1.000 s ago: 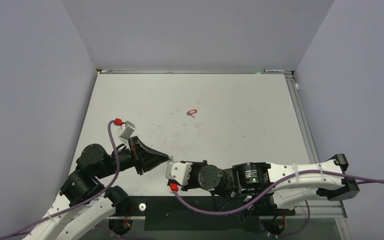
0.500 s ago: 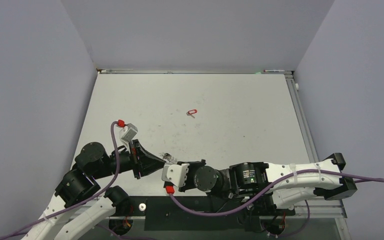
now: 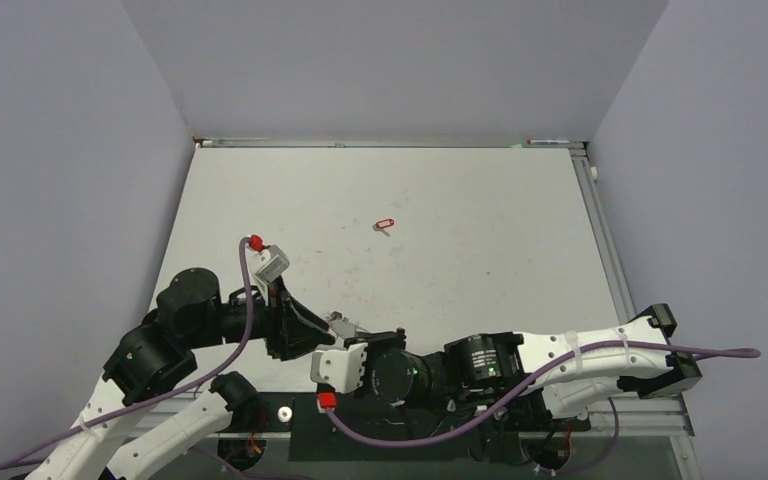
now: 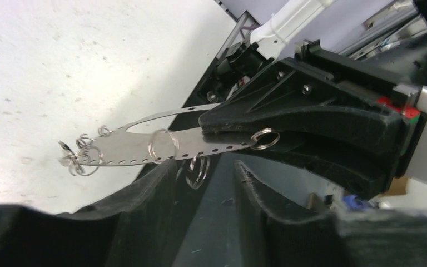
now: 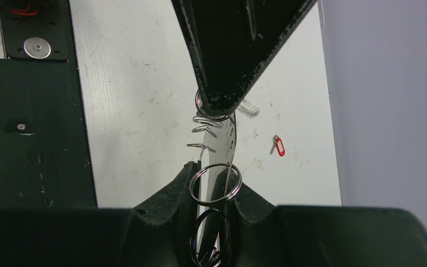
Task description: Put the keys on the keyring
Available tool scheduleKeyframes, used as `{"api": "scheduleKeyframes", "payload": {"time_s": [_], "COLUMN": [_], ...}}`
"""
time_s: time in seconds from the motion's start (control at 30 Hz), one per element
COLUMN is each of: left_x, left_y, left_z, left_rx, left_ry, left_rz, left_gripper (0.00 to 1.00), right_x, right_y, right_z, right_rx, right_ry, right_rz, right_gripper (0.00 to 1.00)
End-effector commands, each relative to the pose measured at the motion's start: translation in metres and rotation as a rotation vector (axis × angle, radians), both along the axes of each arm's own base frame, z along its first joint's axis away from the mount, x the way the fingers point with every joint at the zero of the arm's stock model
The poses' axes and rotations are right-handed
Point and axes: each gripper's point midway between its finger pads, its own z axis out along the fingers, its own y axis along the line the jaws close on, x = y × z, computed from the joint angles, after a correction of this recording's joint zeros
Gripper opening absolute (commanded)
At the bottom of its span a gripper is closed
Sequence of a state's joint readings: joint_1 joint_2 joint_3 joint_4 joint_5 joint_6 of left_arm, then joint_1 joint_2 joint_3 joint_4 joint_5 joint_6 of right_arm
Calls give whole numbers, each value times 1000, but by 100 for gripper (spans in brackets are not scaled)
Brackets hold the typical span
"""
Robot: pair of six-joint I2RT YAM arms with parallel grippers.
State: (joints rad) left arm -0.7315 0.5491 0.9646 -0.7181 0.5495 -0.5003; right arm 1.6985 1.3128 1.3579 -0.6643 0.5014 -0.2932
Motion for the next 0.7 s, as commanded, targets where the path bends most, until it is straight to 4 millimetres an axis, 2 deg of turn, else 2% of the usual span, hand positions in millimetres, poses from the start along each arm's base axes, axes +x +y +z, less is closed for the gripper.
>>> {"api": "scheduleKeyframes", "payload": {"time_s": [0.0,0.07,0.13,0.43,0.53,0.67], "left_x": [0,2,5,-1,10,27], "left_y": [11,16,20,29,37,54], "left_z": [24,33,43,74,72,71], "left_rx": [-22,-70,-144,-590,-547,-362], "left_ry": [-105,-134,-155,-275,-380,-617], "left_rz": [34,80,137,187,255,345], "left_gripper": [53,64,69,67,67,67], "right_x": [6,8,11,29,31,36], "right_y": [-2,-4,-6,-8,-4,-2], "right_z": [32,38,44,63,71,74], "right_rx": [112,158,213,393,433,433], "right_ry": [-24,-21,-15,-24,8,62], "right_rz": [-47,-67,-88,-261,-310,-387], "right_gripper": [5,5,5,5,5,5]}}
